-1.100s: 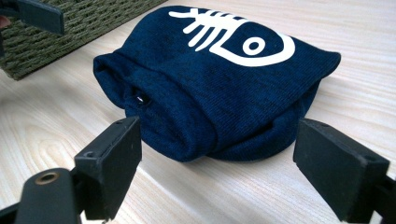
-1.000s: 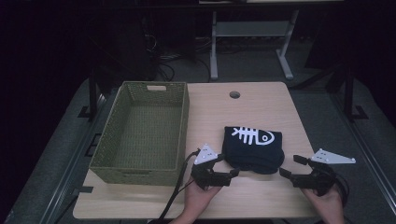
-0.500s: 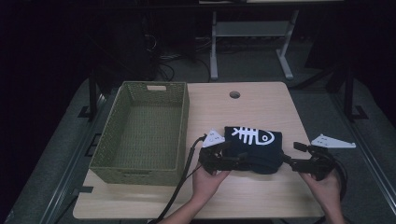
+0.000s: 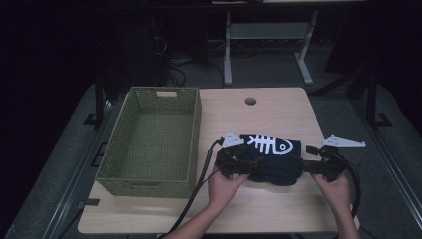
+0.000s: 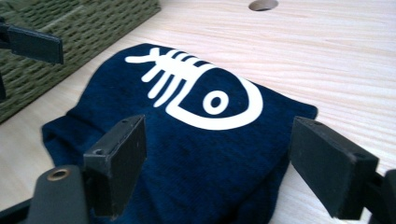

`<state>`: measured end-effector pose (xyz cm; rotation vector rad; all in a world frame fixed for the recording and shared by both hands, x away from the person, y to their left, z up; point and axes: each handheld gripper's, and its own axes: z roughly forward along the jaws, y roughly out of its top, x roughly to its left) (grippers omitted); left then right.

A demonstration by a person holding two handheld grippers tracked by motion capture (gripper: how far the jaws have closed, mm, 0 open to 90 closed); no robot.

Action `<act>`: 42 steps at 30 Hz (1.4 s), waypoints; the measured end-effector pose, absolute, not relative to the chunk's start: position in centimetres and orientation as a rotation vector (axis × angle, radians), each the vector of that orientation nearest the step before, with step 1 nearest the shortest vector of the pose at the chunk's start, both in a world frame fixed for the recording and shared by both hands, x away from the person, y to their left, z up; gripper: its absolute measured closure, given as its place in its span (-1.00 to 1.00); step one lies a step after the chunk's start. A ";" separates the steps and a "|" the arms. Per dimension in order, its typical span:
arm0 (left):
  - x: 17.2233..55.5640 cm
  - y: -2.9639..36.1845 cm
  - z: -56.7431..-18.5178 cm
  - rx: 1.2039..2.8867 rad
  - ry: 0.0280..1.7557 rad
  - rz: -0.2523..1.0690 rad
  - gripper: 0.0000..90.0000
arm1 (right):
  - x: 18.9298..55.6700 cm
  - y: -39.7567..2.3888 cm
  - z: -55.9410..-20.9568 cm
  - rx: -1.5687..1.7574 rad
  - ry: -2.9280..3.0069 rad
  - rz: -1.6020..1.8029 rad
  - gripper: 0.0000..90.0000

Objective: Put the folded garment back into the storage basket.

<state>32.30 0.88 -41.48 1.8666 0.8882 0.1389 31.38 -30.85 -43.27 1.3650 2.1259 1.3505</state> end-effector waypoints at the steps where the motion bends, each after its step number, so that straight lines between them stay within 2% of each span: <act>1: 32.8 0.9 -41.8 1.861 0.917 0.142 -0.49 | 31.5 -30.9 -43.4 1.370 2.121 1.342 -0.57; 4: 33.4 0.8 -42.3 1.862 0.958 0.141 -0.49 | 31.5 -31.0 -43.5 1.382 2.118 1.332 -0.57; 10: 34.8 0.7 -44.0 1.832 1.086 0.134 -0.42 | 32.1 -31.4 -45.0 1.465 2.105 1.273 -0.39; 13: 35.2 0.5 -44.6 1.848 1.110 0.182 -0.37 | 32.3 -31.5 -45.8 1.498 2.125 1.244 -0.34; 17: 36.0 0.4 -45.8 1.882 1.165 0.149 -0.33 | 32.5 -31.6 -46.0 1.520 2.106 1.286 -0.29; 20: 36.2 0.2 -46.4 1.907 1.165 0.120 -0.32 | 32.7 -31.2 -46.4 1.531 2.134 1.236 -0.24; 23: 36.3 0.1 -46.4 1.890 1.174 0.065 -0.22 | 32.9 -31.0 -47.1 1.569 2.150 1.216 -0.18; 27: 36.6 0.2 -46.7 1.882 1.191 0.034 -0.15 | 32.9 -31.3 -47.4 1.604 2.126 1.234 -0.18; 32: 36.5 0.0 -46.8 1.891 1.183 0.045 -0.07 | 33.0 -30.8 -47.8 1.608 2.152 1.223 0.01; 35: 36.6 0.0 -46.8 1.889 1.182 0.027 0.02 | 32.9 -30.5 -47.7 1.576 2.168 1.200 0.11; 42: 36.8 -0.1 -47.1 1.877 1.163 -0.028 0.43 | 32.9 -30.3 -47.7 1.576 2.181 1.227 0.45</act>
